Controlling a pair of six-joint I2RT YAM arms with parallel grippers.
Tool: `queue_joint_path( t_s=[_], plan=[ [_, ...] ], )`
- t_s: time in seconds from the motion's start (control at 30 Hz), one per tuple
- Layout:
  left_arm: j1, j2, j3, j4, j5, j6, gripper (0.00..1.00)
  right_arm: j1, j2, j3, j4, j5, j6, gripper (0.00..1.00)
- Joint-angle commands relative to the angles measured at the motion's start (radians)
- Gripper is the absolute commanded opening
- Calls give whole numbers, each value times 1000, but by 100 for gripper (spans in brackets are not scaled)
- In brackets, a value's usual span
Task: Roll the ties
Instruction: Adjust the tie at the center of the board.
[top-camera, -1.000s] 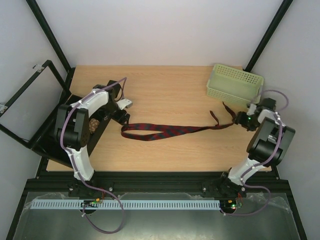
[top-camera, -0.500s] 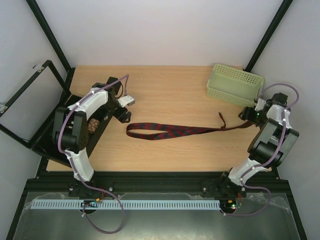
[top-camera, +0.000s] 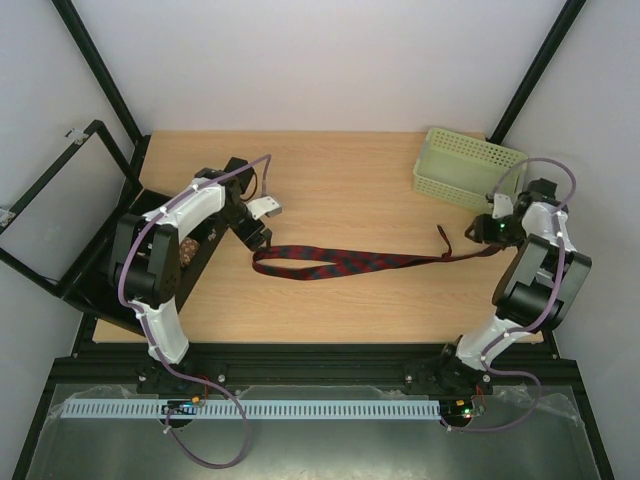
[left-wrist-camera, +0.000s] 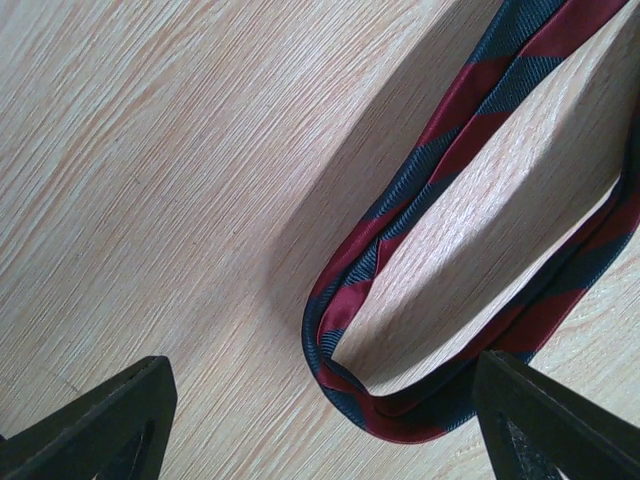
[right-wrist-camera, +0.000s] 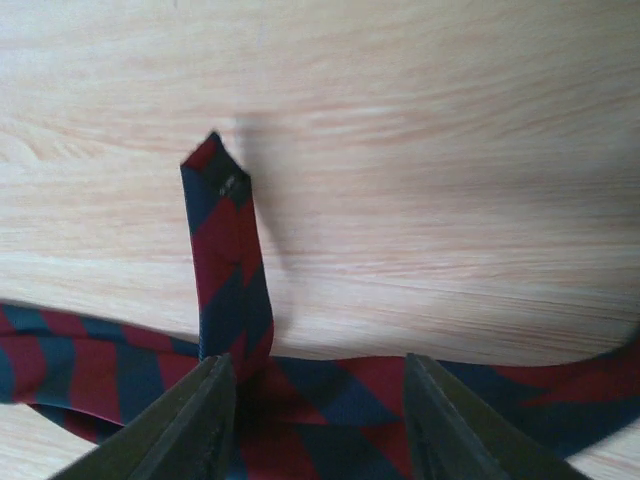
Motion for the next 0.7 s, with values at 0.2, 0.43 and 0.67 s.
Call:
queue_joint_path(
  t_s=[0.2,0.43,0.67],
  plan=[
    [-17,3,-27,31,20,-16,84,-36,19,-185,-18,123,-93,22],
    [-17,-16,-95,66,30,-18,84,-61,-57,-377,118,80,-94,25],
    [-16,-42,-133,45,53,71,84,-55,-27,-274,147,-8,-58,35]
  ],
)
